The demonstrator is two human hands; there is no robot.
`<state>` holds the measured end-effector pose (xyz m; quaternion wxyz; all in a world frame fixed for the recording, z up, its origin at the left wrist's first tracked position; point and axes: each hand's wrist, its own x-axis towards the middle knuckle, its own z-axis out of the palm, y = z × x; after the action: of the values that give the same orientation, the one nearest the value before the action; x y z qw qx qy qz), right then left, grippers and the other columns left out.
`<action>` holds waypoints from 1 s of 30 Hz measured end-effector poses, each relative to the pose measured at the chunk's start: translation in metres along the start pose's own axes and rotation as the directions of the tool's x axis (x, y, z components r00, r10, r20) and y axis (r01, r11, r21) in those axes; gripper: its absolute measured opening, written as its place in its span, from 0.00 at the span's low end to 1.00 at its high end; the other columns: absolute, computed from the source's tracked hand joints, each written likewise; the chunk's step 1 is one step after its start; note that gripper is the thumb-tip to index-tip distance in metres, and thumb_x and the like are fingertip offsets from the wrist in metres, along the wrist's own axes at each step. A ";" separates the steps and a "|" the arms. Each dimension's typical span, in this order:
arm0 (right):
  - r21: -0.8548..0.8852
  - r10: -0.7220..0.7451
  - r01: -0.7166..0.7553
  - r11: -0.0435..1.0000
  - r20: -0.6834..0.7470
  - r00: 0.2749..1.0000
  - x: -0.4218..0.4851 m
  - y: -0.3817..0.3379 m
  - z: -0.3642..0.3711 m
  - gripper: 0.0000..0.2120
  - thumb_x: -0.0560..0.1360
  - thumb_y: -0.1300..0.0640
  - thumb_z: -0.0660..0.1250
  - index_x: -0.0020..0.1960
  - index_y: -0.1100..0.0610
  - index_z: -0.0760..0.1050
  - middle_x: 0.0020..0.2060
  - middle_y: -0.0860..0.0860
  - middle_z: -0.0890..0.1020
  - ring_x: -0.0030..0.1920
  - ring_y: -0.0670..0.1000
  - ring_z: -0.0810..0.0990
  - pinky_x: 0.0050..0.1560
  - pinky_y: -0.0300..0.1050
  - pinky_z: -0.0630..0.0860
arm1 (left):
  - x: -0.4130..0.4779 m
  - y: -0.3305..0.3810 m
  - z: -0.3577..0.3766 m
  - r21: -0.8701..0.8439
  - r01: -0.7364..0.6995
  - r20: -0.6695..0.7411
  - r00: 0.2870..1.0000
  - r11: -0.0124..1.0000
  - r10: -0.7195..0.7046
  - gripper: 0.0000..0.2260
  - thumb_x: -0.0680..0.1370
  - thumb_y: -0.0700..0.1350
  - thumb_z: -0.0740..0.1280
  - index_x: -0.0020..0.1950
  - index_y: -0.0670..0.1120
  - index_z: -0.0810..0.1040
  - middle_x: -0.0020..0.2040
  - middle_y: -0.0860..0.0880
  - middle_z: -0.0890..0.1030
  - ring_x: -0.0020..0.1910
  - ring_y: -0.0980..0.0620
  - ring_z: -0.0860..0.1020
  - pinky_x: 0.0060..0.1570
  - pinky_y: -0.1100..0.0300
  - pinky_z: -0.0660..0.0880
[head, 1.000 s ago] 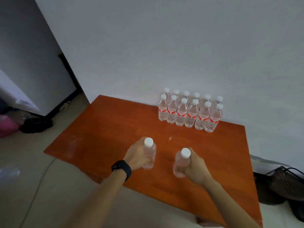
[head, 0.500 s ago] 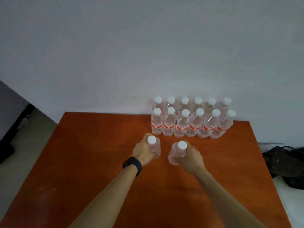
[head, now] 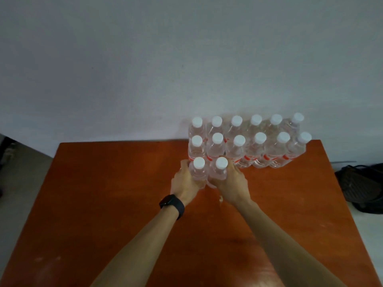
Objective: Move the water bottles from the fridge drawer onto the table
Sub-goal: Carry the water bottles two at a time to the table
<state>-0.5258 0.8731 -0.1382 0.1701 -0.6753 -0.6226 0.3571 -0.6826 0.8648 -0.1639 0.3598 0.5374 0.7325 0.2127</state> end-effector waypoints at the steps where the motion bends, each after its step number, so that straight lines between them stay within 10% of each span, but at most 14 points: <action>1: -0.003 -0.003 0.003 1.000 -0.002 1.000 0.001 0.001 0.000 0.27 0.69 0.48 0.73 0.65 0.45 0.66 0.58 0.47 0.80 0.54 0.54 0.81 0.55 0.59 0.79 | 0.001 0.000 0.002 -0.014 0.008 -0.009 1.000 1.000 -0.008 0.32 0.72 0.46 0.79 0.69 0.46 0.66 0.55 0.51 0.82 0.45 0.52 0.80 0.38 0.67 0.74; 15: 0.078 -0.055 0.058 0.995 -0.045 0.997 0.005 0.002 0.004 0.31 0.73 0.47 0.74 0.69 0.43 0.61 0.56 0.46 0.82 0.51 0.52 0.83 0.52 0.55 0.81 | 0.018 -0.004 -0.008 0.049 -0.011 -0.015 1.000 0.999 0.011 0.48 0.65 0.61 0.80 0.77 0.53 0.57 0.72 0.48 0.74 0.64 0.45 0.78 0.54 0.49 0.80; 21: 0.119 -0.081 0.084 0.989 -0.031 0.996 0.005 0.007 0.005 0.32 0.75 0.51 0.73 0.71 0.43 0.57 0.55 0.46 0.83 0.48 0.50 0.84 0.51 0.53 0.83 | 0.021 -0.008 -0.010 0.078 -0.086 0.036 0.996 0.993 0.083 0.37 0.72 0.59 0.76 0.75 0.59 0.61 0.57 0.56 0.83 0.50 0.51 0.84 0.44 0.57 0.82; 30: 0.107 -0.091 0.095 0.990 -0.041 0.995 0.007 0.009 0.007 0.35 0.74 0.49 0.74 0.72 0.42 0.57 0.59 0.46 0.82 0.53 0.51 0.84 0.53 0.53 0.82 | 0.021 -0.013 -0.009 0.078 -0.119 0.007 0.993 0.990 0.119 0.39 0.70 0.62 0.77 0.75 0.61 0.61 0.65 0.55 0.80 0.60 0.49 0.81 0.52 0.49 0.82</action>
<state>-0.5247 0.8772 -0.1508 0.2342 -0.6417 -0.6297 0.3699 -0.7007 0.8810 -0.1734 0.3261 0.5939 0.7065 0.2045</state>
